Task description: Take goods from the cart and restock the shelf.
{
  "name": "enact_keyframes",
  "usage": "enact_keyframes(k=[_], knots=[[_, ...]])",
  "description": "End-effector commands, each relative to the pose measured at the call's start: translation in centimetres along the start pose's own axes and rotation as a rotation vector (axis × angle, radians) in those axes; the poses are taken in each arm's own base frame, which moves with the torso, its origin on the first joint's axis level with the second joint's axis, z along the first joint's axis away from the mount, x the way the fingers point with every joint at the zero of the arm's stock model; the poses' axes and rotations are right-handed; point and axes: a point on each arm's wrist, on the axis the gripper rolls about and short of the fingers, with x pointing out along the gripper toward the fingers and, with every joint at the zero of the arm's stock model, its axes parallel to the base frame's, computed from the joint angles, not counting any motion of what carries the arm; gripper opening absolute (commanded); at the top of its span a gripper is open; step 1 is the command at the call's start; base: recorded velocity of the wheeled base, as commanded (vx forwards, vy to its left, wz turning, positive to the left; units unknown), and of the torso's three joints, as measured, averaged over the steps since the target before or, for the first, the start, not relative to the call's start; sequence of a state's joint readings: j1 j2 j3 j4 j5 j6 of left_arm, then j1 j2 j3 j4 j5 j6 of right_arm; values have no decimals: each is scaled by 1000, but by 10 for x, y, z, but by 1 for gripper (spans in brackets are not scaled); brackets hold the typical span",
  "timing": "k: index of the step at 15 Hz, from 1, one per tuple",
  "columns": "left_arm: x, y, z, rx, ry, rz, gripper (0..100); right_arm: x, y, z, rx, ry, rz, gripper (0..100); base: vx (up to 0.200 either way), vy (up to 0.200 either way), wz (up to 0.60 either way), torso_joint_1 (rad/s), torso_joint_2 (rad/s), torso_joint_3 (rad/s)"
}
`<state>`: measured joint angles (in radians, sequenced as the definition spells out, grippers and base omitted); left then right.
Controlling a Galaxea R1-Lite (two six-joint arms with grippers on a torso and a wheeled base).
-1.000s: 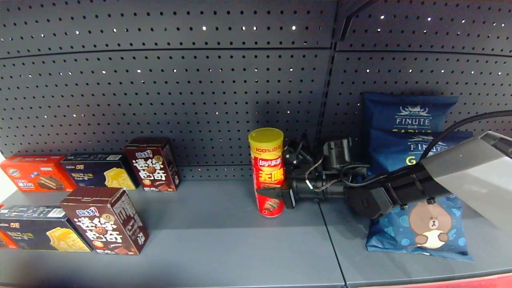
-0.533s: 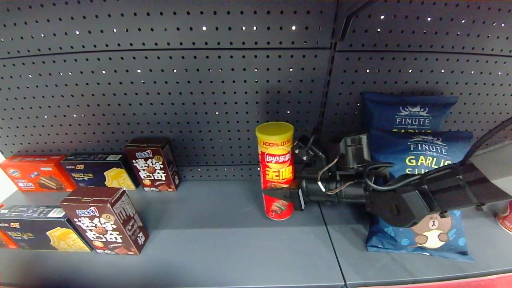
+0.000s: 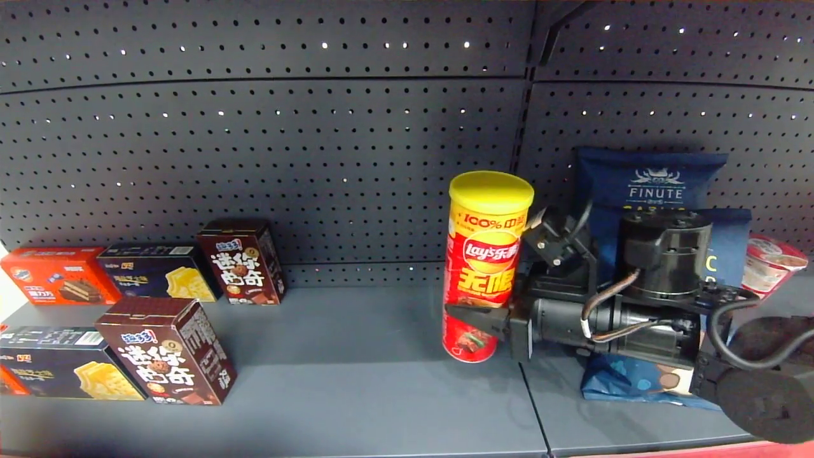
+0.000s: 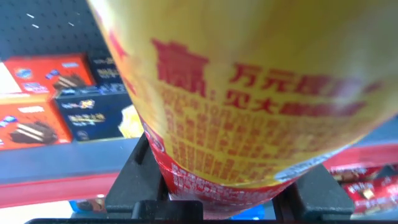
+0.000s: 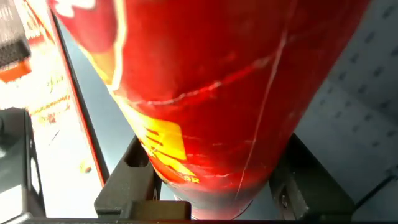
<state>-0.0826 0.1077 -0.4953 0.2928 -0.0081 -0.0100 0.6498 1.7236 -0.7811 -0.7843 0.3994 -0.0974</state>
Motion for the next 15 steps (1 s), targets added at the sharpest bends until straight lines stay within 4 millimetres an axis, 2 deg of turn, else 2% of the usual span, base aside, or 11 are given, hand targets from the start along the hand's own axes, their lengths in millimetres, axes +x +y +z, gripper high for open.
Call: enact_keyframes(k=[1, 7, 11, 15], knots=[[1, 0, 7, 1, -5, 2, 0, -9, 5, -10, 2, -1, -3, 0, 0, 0, 0, 0, 0, 0], [6, 0, 13, 5, 15, 3, 0, -14, 21, -34, 54, -14, 34, 0, 0, 0, 0, 0, 0, 0], [6, 0, 12, 5, 18, 3, 0, -14, 24, -41, 58, 3, 44, 0, 0, 0, 0, 0, 0, 0], [7, 0, 12, 5, 21, 3, 0, -12, 27, -60, 59, 28, 52, 0, 0, 0, 0, 0, 0, 0]])
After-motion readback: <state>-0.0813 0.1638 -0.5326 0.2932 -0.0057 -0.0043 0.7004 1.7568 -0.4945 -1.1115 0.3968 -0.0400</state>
